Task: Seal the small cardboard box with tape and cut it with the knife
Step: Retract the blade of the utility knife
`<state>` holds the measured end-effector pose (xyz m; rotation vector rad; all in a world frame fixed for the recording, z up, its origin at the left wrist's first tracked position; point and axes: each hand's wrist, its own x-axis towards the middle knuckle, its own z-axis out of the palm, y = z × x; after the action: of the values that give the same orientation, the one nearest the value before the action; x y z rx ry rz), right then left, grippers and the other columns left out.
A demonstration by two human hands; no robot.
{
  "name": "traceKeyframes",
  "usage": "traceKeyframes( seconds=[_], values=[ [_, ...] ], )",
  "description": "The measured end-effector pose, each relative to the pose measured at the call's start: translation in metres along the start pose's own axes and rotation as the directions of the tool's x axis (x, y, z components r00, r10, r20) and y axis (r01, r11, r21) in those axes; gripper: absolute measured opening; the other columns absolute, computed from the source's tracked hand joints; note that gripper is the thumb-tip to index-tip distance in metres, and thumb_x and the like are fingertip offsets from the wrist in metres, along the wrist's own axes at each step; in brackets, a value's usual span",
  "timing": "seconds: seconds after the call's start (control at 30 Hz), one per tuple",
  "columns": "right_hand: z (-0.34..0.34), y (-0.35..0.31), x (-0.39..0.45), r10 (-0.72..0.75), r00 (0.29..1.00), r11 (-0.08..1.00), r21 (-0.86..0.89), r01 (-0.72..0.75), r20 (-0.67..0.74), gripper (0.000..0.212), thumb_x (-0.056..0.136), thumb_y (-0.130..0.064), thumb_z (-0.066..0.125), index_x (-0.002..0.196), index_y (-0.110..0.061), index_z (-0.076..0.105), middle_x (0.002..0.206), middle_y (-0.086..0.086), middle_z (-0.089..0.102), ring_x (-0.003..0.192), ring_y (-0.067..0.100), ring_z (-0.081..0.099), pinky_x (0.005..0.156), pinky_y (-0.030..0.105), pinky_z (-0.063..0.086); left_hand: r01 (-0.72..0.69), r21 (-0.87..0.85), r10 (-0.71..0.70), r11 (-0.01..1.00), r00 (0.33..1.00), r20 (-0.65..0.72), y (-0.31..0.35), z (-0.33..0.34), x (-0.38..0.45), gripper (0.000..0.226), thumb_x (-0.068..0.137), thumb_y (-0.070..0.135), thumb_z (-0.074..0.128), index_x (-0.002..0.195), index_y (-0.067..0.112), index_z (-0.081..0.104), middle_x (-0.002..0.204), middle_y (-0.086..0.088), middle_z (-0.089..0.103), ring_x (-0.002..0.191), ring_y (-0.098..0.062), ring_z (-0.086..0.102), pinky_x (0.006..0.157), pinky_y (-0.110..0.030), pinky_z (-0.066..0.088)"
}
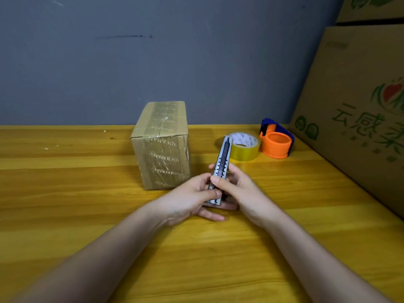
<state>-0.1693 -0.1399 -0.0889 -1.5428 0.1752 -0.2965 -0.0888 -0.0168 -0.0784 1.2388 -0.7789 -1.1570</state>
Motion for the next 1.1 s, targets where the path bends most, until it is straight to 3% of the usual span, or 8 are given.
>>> traceKeyframes(
  seconds=[0.1, 0.17, 0.3, 0.5, 0.7, 1.1],
  values=[
    [-0.005, -0.002, -0.001, -0.062, 0.995, 0.998, 0.011, 0.064, -0.083, 0.025, 0.091, -0.008, 0.056, 0.116, -0.010, 0.054, 0.116, 0.008, 0.068, 0.101, 0.015, 0.065, 0.076, 0.025, 0.056, 0.031, 0.081, -0.027, 0.996, 0.998, -0.055, -0.001, 0.003, 0.001, 0.012, 0.098, 0.014, 0.045, 0.102, 0.014, 0.055, 0.094, -0.008, 0.073, 0.077, -0.015, 0.074, 0.059, -0.021, 0.058],
    [-0.005, -0.003, 0.000, -0.068, 0.992, 0.997, 0.025, 0.071, -0.104, 0.022, 0.092, -0.011, 0.055, 0.114, -0.012, 0.053, 0.111, 0.011, 0.070, 0.101, 0.019, 0.067, 0.083, 0.032, 0.053, 0.022, 0.072, -0.016, 0.997, 0.996, -0.092, -0.002, 0.004, 0.002, 0.014, 0.097, 0.019, 0.046, 0.100, 0.010, 0.056, 0.082, -0.008, 0.075, 0.071, -0.015, 0.074, 0.057, -0.020, 0.057],
    [0.003, -0.002, 0.000, -0.067, 0.994, 0.986, 0.148, 0.079, -0.085, 0.016, 0.096, -0.009, 0.047, 0.112, -0.013, 0.050, 0.095, 0.007, 0.073, 0.082, 0.011, 0.071, 0.069, 0.021, 0.056, -0.014, 0.012, 0.015, 1.000, 0.993, -0.114, -0.004, 0.005, 0.004, 0.021, 0.097, 0.015, 0.045, 0.108, 0.006, 0.061, 0.076, -0.005, 0.075, 0.070, -0.013, 0.074, 0.059, -0.019, 0.058],
    [0.006, -0.003, 0.000, -0.059, 0.997, 0.982, 0.174, 0.068, -0.057, 0.021, 0.095, -0.005, 0.048, 0.114, -0.015, 0.049, 0.098, 0.005, 0.073, 0.083, 0.012, 0.071, 0.065, 0.026, 0.058, -0.026, -0.034, 0.022, 0.999, 0.993, -0.119, -0.006, 0.003, 0.006, 0.021, 0.097, 0.006, 0.044, 0.106, 0.006, 0.063, 0.085, -0.012, 0.073, 0.073, -0.015, 0.074, 0.071, -0.021, 0.059],
    [0.003, -0.005, 0.002, -0.021, 1.000, 0.977, 0.209, 0.025, -0.020, 0.024, 0.093, -0.004, 0.052, 0.114, -0.016, 0.050, 0.108, 0.013, 0.071, 0.086, 0.016, 0.070, 0.068, 0.026, 0.058, -0.015, -0.006, 0.014, 1.000, 0.993, -0.119, -0.006, 0.002, 0.006, 0.020, 0.096, 0.004, 0.044, 0.104, 0.004, 0.063, 0.088, -0.013, 0.072, 0.073, -0.015, 0.074, 0.071, -0.020, 0.059],
    [0.005, 0.000, 0.003, -0.041, 0.998, 0.986, 0.161, 0.049, -0.058, 0.028, 0.096, -0.012, 0.048, 0.124, -0.014, 0.048, 0.105, 0.010, 0.071, 0.088, 0.010, 0.069, 0.077, 0.020, 0.056, -0.103, 0.027, 0.106, 0.994, 0.978, -0.179, -0.012, 0.005, 0.009, 0.019, 0.098, 0.011, 0.042, 0.097, 0.012, 0.061, 0.070, -0.002, 0.075, 0.066, -0.012, 0.073, 0.060, -0.019, 0.058]
  ],
)
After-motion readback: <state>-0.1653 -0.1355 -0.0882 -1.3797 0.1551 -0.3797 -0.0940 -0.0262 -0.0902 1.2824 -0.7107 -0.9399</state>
